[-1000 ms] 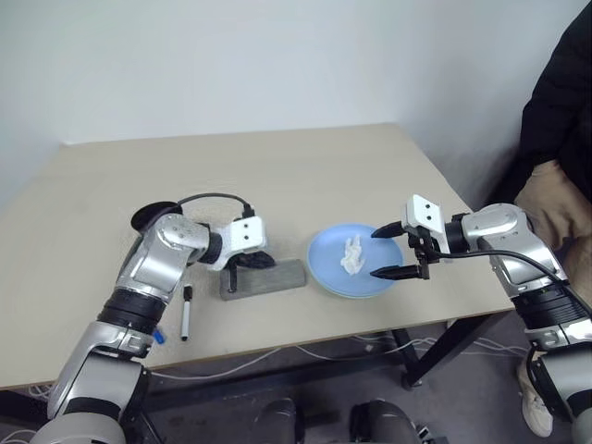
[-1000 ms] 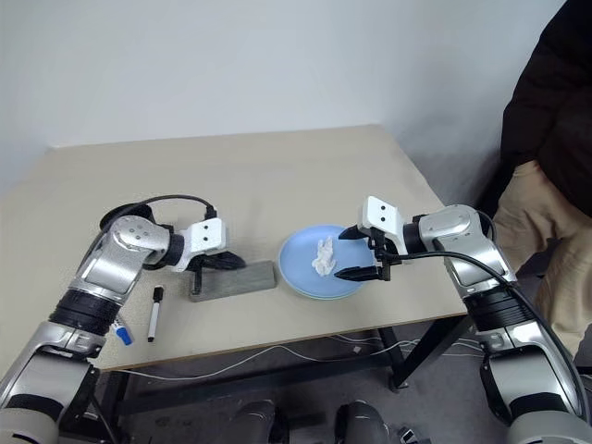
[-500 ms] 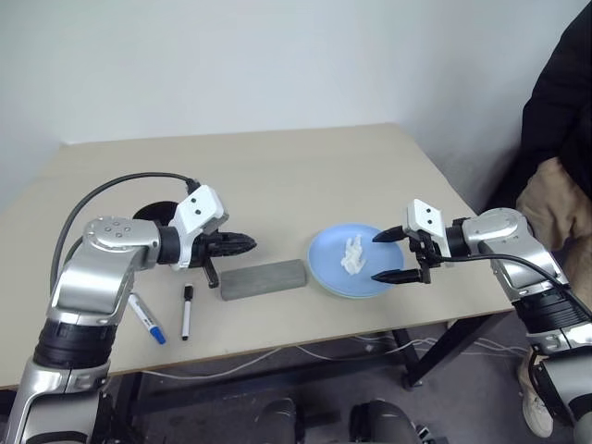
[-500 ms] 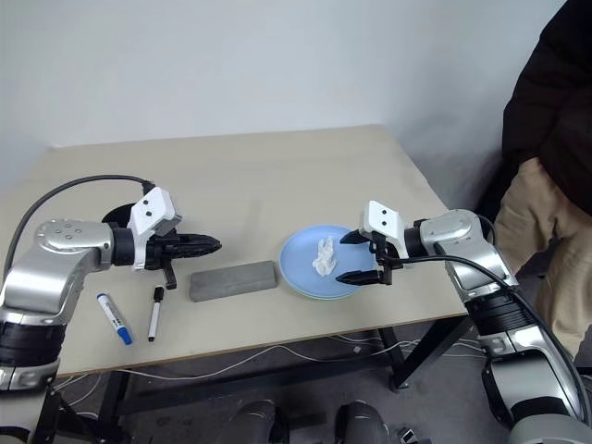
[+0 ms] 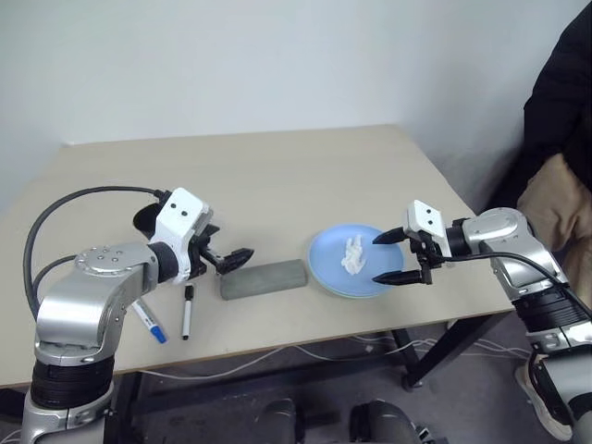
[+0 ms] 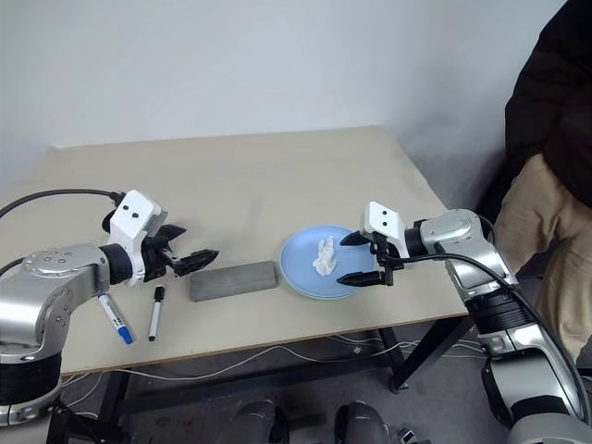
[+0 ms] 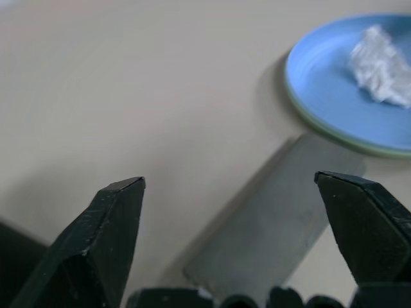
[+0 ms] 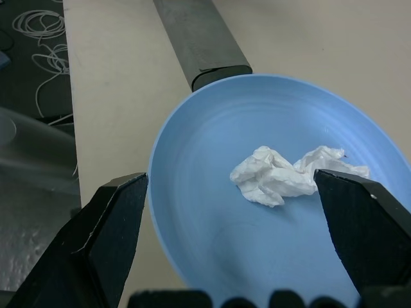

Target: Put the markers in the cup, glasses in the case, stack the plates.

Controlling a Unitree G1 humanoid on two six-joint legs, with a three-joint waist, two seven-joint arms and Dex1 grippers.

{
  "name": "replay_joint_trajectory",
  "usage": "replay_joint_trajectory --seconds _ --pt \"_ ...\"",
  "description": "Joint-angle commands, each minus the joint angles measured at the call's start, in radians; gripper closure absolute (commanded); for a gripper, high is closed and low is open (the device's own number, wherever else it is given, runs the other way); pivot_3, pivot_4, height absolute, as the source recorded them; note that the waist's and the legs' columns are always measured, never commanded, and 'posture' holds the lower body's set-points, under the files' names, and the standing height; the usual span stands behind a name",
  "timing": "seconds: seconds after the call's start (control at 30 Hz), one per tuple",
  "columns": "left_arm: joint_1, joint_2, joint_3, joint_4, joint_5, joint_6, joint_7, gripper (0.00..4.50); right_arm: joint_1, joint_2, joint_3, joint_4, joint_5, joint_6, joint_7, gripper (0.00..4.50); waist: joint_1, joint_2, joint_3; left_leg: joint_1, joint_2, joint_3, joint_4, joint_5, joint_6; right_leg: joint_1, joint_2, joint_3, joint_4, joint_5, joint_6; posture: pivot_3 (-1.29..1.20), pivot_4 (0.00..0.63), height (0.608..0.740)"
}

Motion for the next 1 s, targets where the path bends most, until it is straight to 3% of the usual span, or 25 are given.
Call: replay_joint_trajectory --seconds 0.03,0.2,0.6,1.0 --pt "-0.069 0.031 -0.025 -0.008 0.030 0.128 0.098 0.03 -0.031 -0.002 -0.010 -0.007 0.005 -0.014 0.006 0.00 0.000 0.000 0.000 0.000 0.000 0.000 0.000 0.000 0.000 0.000 0.000 0.000 0.000 0.000 0.000 0.00 0.000 0.701" --pt "-0.171 -0.018 -0.017 0.063 0.023 0.326 0.205 0.03 -0.024 -0.005 -0.009 -0.016 0.007 -0.011 0.005 0.00 0.000 0.000 0.000 0.000 -0.001 -0.001 0.000 0.000 0.000 0.001 0.000 0.000 0.000 0.000 0.000 0.00 0.000 0.701" --pt "-0.146 -0.074 0.041 0.119 -0.071 0.330 0.443 0.03 -0.013 -0.007 -0.012 -0.027 0.008 -0.004 -0.002 0.00 -0.001 -0.001 0.000 0.000 -0.001 -0.001 0.000 0.000 0.000 0.000 0.000 0.002 0.000 0.000 0.001 0.00 0.000 0.701" --pt "0.012 0.002 0.092 0.111 -0.491 0.330 0.763 0.03 -0.012 -0.002 -0.009 -0.020 0.008 -0.010 0.001 0.00 0.000 -0.002 0.000 0.000 -0.001 -0.001 0.000 0.000 0.000 0.000 -0.001 0.002 0.000 0.000 0.000 0.00 0.000 0.701"
